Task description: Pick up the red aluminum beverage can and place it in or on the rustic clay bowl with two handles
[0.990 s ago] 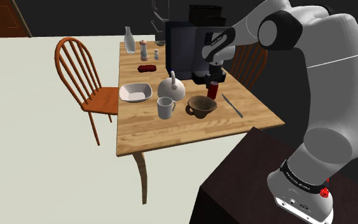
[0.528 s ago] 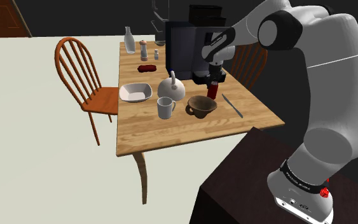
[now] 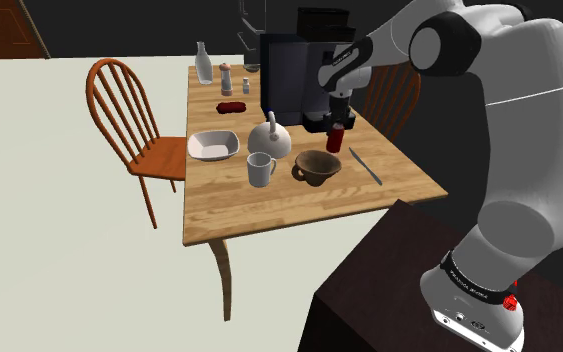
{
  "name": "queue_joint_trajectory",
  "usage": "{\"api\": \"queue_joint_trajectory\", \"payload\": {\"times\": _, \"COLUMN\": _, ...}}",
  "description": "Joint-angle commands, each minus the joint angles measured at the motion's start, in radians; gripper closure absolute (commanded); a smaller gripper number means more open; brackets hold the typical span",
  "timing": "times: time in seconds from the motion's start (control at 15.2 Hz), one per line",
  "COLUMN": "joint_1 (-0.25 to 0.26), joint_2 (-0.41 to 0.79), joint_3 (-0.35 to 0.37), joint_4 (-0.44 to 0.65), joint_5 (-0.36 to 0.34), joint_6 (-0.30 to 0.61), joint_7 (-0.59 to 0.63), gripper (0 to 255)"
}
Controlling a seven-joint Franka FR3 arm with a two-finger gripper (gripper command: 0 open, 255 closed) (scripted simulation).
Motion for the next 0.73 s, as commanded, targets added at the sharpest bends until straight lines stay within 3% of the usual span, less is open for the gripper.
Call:
{"api": "queue_joint_trajectory", "payload": {"times": 0.0, "joint_1": 0.002, "joint_2": -0.018, "joint_3": -0.003, "joint_4": -0.001, "joint_5": -0.004, "joint_6": -0.017, "joint_7": 0.001, "gripper": 255}}
{"api": "queue_joint_trajectory", "payload": {"times": 0.66, "joint_1": 0.008, "joint_2": -0.085, "joint_3": -0.013, "joint_4": 0.033, "joint_5": -0.019, "joint_6": -0.117, "joint_7": 0.007, "gripper": 255}}
